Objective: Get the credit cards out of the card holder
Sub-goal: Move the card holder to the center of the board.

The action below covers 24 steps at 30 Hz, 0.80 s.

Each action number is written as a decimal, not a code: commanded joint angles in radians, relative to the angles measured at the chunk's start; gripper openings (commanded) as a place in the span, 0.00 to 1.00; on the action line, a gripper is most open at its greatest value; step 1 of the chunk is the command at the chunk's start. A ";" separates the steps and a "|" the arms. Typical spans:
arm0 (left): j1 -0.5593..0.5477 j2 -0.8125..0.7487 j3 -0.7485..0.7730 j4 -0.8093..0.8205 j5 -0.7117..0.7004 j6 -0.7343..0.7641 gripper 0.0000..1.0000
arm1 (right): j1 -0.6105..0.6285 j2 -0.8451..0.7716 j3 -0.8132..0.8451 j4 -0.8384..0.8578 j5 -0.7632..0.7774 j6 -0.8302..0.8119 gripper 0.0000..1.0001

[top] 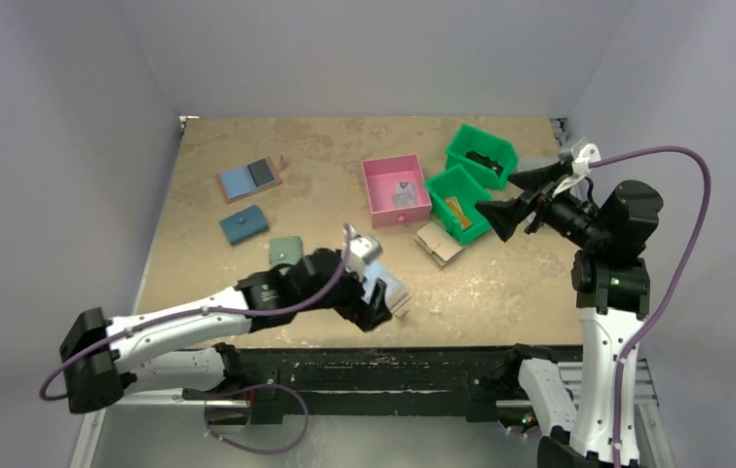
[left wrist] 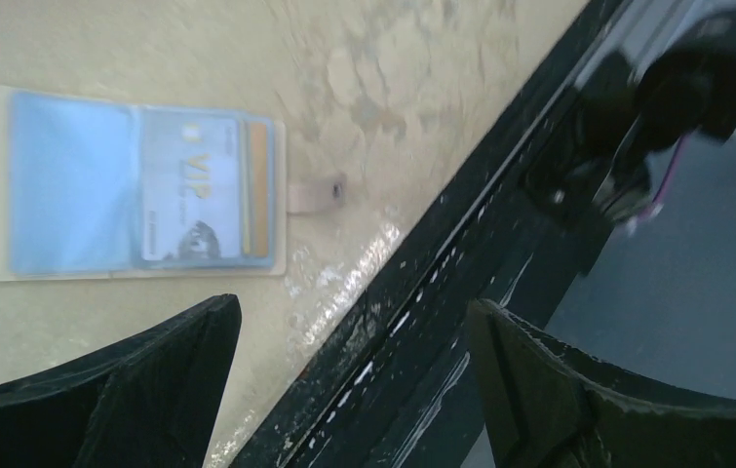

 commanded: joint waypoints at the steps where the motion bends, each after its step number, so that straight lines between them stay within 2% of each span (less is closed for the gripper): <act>1: -0.162 0.134 -0.011 0.079 -0.132 0.208 0.91 | -0.005 0.009 -0.029 -0.056 -0.103 -0.210 0.99; 5: -0.275 0.254 -0.056 0.263 -0.225 0.334 0.91 | -0.005 0.018 -0.053 -0.082 -0.110 -0.270 0.99; 10: -0.333 0.354 -0.086 0.412 -0.387 0.396 0.90 | -0.005 0.033 -0.067 -0.075 -0.128 -0.270 0.99; 15: -0.338 0.454 -0.092 0.524 -0.467 0.394 0.75 | -0.005 0.046 -0.073 -0.064 -0.144 -0.262 0.99; 19: -0.338 0.537 -0.076 0.570 -0.469 0.398 0.64 | -0.005 0.046 -0.074 -0.065 -0.158 -0.261 0.99; 24: -0.338 0.608 -0.056 0.586 -0.464 0.388 0.60 | -0.005 0.049 -0.074 -0.064 -0.170 -0.261 0.99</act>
